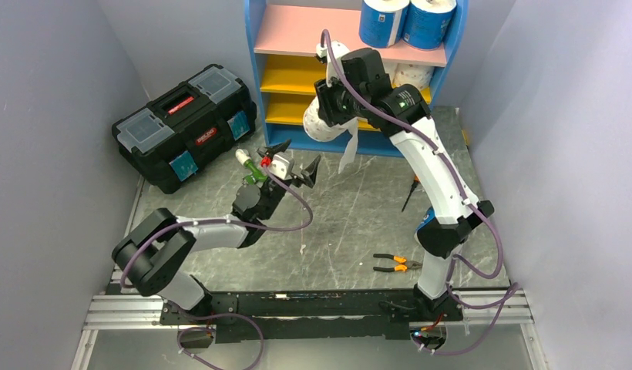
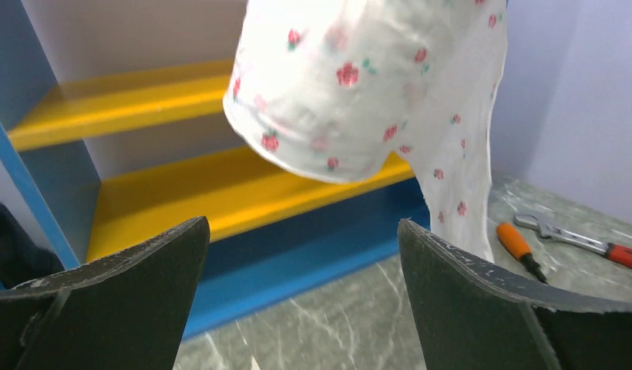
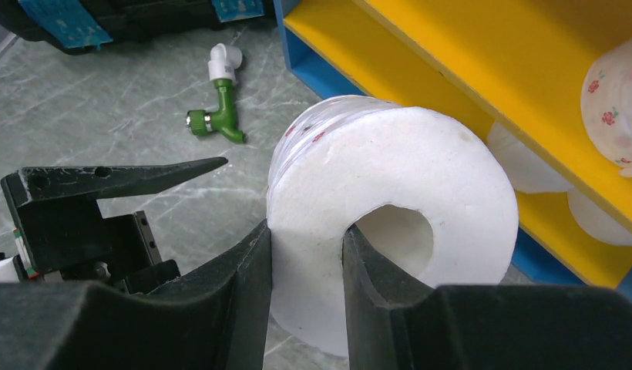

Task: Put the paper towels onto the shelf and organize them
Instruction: Pick up the paper towel from the center of the board, then place the paper towel on the shelf.

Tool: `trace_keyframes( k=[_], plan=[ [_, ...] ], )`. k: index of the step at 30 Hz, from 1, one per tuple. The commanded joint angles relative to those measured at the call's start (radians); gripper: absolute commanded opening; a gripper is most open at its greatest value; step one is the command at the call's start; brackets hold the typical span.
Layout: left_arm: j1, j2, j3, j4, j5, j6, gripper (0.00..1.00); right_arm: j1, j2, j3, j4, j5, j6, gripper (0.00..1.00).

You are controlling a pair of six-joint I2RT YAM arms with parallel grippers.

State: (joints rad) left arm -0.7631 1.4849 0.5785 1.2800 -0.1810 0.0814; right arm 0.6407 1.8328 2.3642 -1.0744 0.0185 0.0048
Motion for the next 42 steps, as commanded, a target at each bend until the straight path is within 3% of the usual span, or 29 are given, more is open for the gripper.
trace_keyframes(
  k=[1, 8, 23, 42],
  plan=[
    [0.017, 0.057, 0.099, 0.208, 0.064, 0.092, 0.99, -0.009, -0.015, 0.023, 0.084, 0.061, 0.019, 0.21],
    [0.038, 0.134, 0.222, 0.195, 0.086, 0.13, 0.99, -0.013, -0.035, -0.018, 0.215, 0.131, 0.004, 0.21],
    [0.088, 0.326, 0.478, 0.129, 0.164, 0.191, 0.99, -0.025, 0.012, 0.003, 0.317, 0.195, -0.07, 0.21],
    [0.1, 0.419, 0.589, 0.125, 0.154, 0.228, 0.99, -0.049, 0.061, -0.023, 0.401, 0.197, -0.08, 0.24]
  ],
)
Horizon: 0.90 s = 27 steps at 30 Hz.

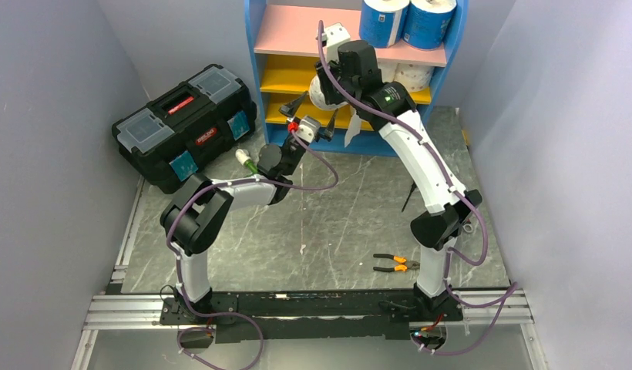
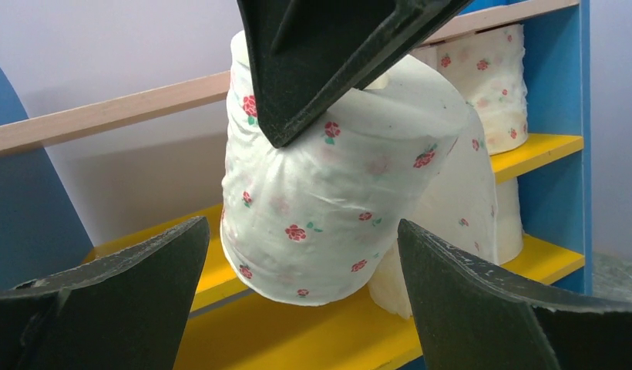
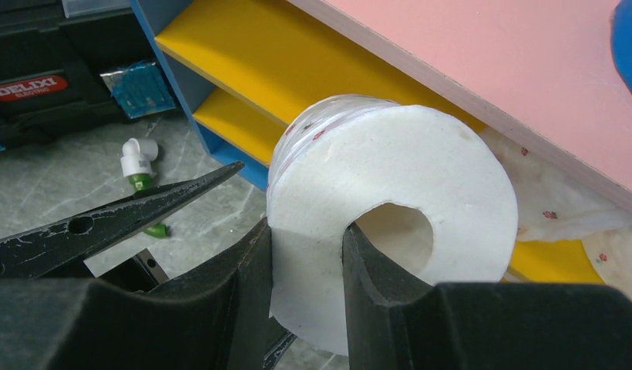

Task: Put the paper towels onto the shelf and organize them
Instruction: Place the paper towel on the shelf.

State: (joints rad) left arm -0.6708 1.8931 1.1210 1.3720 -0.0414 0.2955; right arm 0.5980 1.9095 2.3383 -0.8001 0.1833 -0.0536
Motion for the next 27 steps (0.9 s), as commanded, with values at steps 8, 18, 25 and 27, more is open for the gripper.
trace_keyframes(
  k=[8, 18, 25, 27],
  plan=[
    [0.031, 0.029, 0.078, 0.029, 0.014, 0.007, 0.99, -0.011, -0.005, -0.011, 0.17, 0.034, -0.028, 0.24],
    [0.048, 0.058, 0.128, 0.017, 0.03, 0.0, 0.99, -0.029, 0.031, -0.006, 0.177, 0.015, -0.026, 0.25],
    [0.053, 0.08, 0.17, 0.008, 0.032, -0.002, 0.99, -0.053, 0.052, -0.001, 0.196, -0.006, -0.006, 0.27],
    [0.055, 0.085, 0.178, 0.005, 0.032, -0.006, 0.99, -0.06, 0.055, -0.002, 0.203, -0.009, -0.002, 0.27]
  ],
)
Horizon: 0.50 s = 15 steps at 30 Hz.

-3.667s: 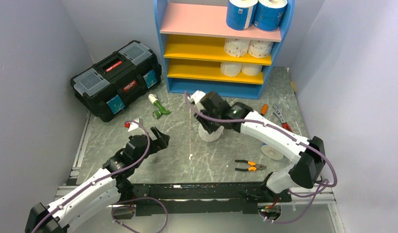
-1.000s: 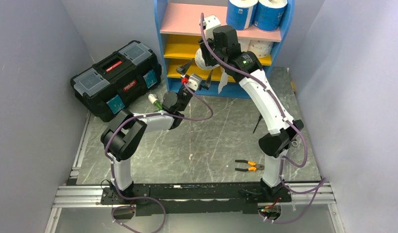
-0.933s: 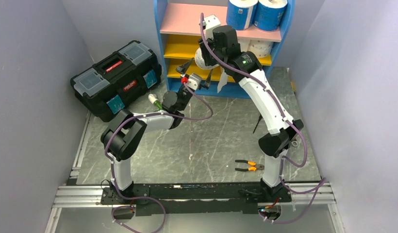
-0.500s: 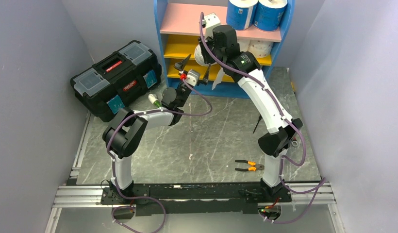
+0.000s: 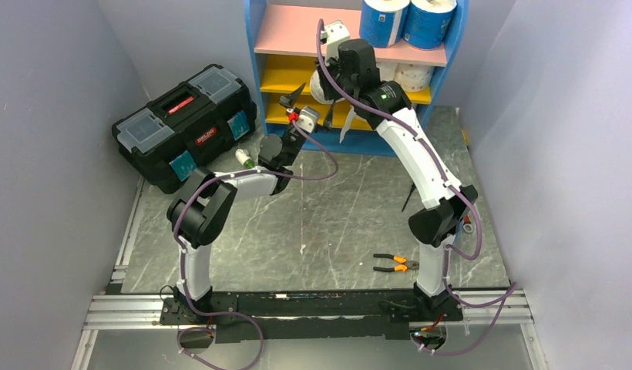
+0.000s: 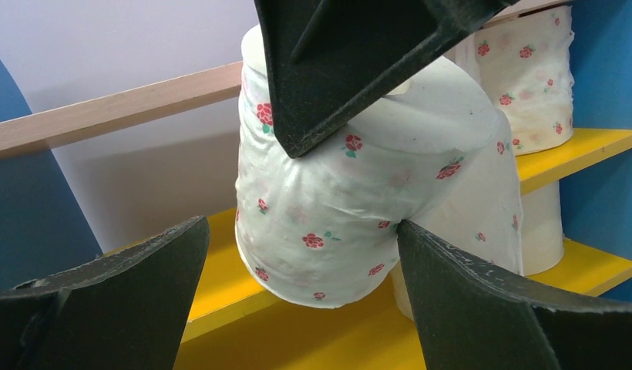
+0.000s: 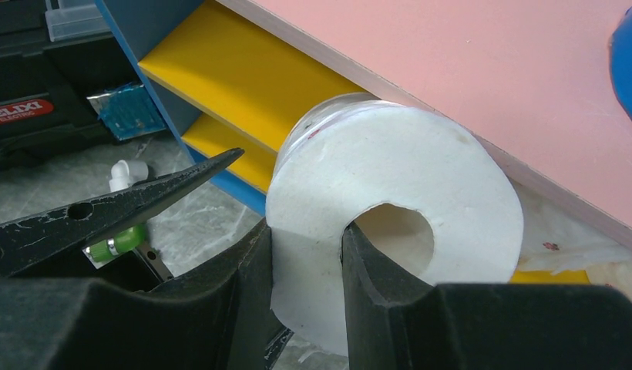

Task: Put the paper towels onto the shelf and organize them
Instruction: Place the paper towel on the shelf.

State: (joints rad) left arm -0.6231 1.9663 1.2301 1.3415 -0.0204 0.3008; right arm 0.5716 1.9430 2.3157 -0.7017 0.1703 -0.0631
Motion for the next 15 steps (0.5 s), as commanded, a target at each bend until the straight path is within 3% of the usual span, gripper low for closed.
trace_keyframes(
  k=[1, 12, 15],
  plan=[
    [0.007, 0.012, 0.075, 0.034, 0.024, -0.012, 0.99, -0.035, 0.023, 0.019, 0.108, 0.001, 0.009, 0.28],
    [0.011, 0.027, 0.108, 0.021, 0.045, -0.026, 0.99, -0.044, 0.057, 0.06, 0.109, -0.011, 0.021, 0.55],
    [0.012, 0.028, 0.113, 0.018, 0.046, -0.028, 0.99, -0.046, 0.059, 0.063, 0.111, -0.011, 0.025, 0.58]
  ],
)
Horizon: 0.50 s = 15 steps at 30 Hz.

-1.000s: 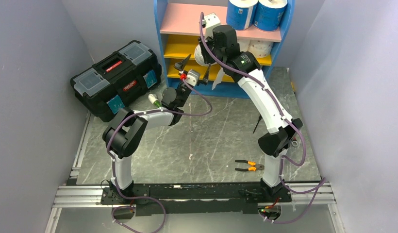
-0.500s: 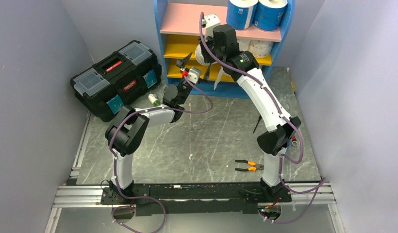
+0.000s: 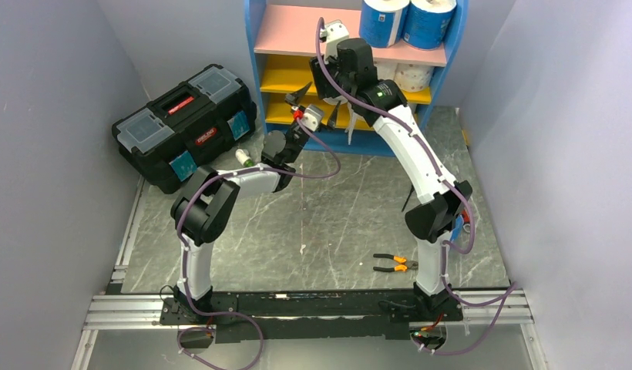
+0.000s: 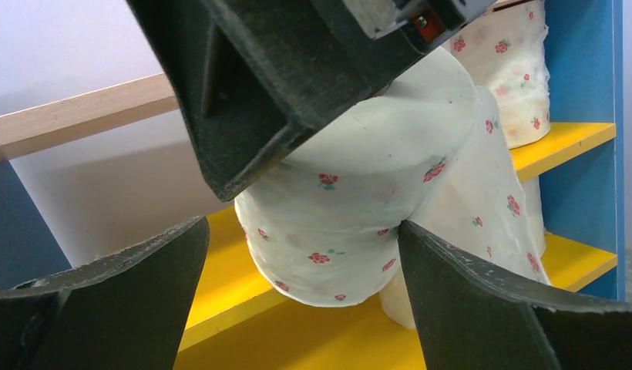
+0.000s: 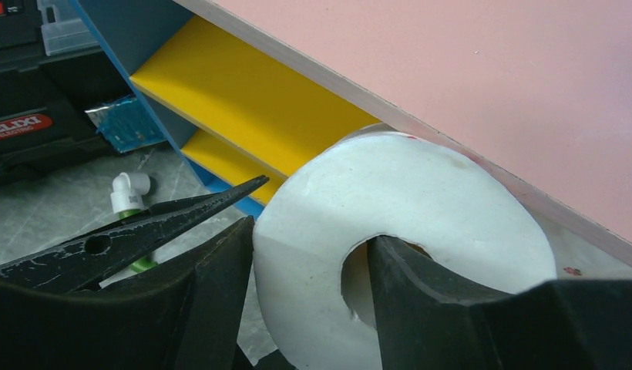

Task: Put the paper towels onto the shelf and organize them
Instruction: Place the paper towel on the shelf.

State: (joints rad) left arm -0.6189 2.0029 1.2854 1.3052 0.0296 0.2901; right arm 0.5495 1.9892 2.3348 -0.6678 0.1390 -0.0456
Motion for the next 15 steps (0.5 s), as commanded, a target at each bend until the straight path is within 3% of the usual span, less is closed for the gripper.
trace_keyframes(
  k=[1, 15],
  plan=[
    [0.009, -0.006, 0.062, 0.051, -0.002, -0.016, 0.99, -0.024, 0.012, 0.043, 0.079, 0.021, 0.009, 0.6],
    [0.011, -0.017, 0.079, 0.059, 0.003, -0.054, 0.99, -0.025, -0.016, 0.072, 0.079, 0.002, 0.044, 0.72]
  ],
)
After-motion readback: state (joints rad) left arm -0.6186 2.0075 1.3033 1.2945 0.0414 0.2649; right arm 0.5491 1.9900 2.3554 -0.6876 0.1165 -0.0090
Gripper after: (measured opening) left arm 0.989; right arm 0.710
